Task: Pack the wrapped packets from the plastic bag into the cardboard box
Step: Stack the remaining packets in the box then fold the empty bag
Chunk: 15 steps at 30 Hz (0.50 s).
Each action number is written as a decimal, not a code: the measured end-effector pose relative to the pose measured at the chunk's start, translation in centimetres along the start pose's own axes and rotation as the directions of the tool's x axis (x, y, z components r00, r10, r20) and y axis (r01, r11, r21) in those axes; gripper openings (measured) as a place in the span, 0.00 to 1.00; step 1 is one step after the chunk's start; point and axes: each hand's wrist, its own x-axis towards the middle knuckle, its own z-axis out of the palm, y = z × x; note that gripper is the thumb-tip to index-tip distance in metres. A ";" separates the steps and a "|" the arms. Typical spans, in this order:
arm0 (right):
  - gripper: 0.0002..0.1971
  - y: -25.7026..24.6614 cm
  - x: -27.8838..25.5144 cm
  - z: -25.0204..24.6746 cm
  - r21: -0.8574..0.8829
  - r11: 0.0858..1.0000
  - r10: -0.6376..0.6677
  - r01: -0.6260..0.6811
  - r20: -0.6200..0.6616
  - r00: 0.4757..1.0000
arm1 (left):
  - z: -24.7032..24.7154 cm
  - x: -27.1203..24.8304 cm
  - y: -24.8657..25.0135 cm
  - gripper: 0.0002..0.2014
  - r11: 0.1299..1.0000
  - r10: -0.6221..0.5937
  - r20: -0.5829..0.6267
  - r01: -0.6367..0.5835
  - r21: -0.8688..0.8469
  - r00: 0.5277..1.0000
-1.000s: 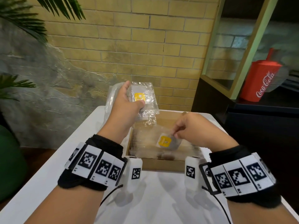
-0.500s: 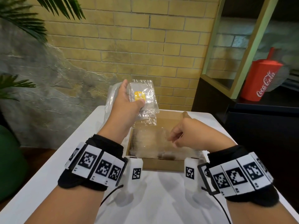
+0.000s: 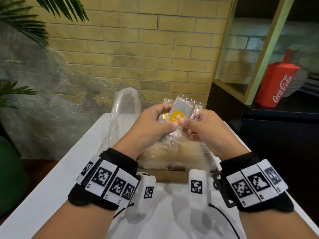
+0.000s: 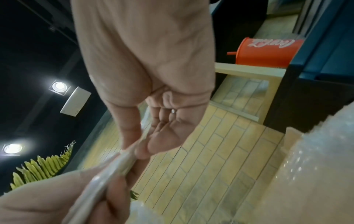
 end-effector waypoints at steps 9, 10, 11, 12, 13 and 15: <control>0.07 0.5 0.9 -1.4 0.093 0.995 -0.022 0.035 -0.138 0.990 | -0.7 0.3 -0.3 0.35 0.985 -0.040 0.050 0.048 -0.165 0.998; 0.09 0.5 1.0 -1.5 0.107 0.993 -0.025 0.042 -0.154 0.988 | -0.8 0.3 -0.3 0.32 0.989 -0.038 0.024 0.041 -0.140 0.999; 0.09 0.6 1.1 -1.5 0.114 0.992 -0.034 0.055 -0.173 0.984 | -0.8 0.3 -0.3 0.27 0.994 -0.037 -0.005 0.037 -0.106 0.999; 0.08 0.6 1.1 -1.5 0.115 0.991 -0.046 0.069 -0.194 0.980 | -0.8 0.3 -0.4 0.21 0.997 -0.037 -0.032 0.035 -0.071 0.999; 0.06 0.5 1.1 -1.7 0.116 0.990 -0.056 0.083 -0.217 0.975 | -0.9 0.3 -0.5 0.17 0.999 -0.035 -0.057 0.033 -0.037 0.998; 0.06 0.3 1.0 -2.3 0.127 0.986 -0.073 0.110 -0.264 0.962 | -0.9 0.4 -0.6 0.14 0.999 -0.031 -0.104 0.033 0.021 0.994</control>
